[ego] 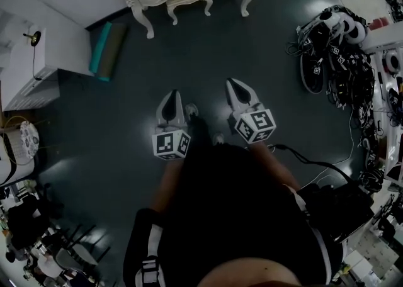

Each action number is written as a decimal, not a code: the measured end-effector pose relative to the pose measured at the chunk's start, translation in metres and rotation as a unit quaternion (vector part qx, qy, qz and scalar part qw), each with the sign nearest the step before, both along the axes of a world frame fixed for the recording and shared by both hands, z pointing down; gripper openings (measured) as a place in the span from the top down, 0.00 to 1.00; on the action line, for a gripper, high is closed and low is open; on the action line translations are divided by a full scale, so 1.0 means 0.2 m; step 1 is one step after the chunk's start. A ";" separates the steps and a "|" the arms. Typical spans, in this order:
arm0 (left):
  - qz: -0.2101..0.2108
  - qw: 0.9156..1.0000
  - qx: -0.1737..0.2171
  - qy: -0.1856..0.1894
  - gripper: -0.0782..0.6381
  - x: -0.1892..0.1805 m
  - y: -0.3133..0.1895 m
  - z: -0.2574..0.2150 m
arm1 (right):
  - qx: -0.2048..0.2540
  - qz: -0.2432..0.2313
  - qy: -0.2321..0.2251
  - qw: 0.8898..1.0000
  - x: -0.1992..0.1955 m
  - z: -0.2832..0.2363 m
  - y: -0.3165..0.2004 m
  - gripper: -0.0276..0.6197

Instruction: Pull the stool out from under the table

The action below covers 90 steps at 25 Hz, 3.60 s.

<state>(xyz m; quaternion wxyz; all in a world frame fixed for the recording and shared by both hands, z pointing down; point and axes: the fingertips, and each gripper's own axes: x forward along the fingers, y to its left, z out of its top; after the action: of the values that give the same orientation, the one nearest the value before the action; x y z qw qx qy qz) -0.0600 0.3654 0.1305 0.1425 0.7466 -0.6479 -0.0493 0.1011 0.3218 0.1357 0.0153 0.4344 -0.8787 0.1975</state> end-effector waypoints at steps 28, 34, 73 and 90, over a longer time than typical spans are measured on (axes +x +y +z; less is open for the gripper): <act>0.032 0.999 -0.010 0.030 0.88 -0.39 -0.95 0.06 | -0.014 0.038 0.008 0.999 -0.37 0.03 -0.88 0.96; 0.023 0.999 -0.014 0.032 0.88 -0.34 -1.27 0.05 | -0.017 0.025 -0.001 1.000 -0.34 0.04 -1.21 0.96; -0.013 0.998 -0.049 0.043 0.88 -0.46 -2.51 0.66 | -0.101 0.024 -0.097 0.990 -0.55 0.83 -2.61 0.96; 0.022 0.996 -0.057 0.058 0.88 -0.48 -2.86 1.31 | -0.223 0.112 -0.261 0.933 -0.61 2.00 -2.97 0.96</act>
<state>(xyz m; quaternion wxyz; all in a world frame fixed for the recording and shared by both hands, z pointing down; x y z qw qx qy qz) -0.1558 -0.2067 0.3930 0.2230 0.7474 -0.6236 -0.0521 -0.0209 -0.2715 0.5355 -0.1405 0.4488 -0.7308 0.4948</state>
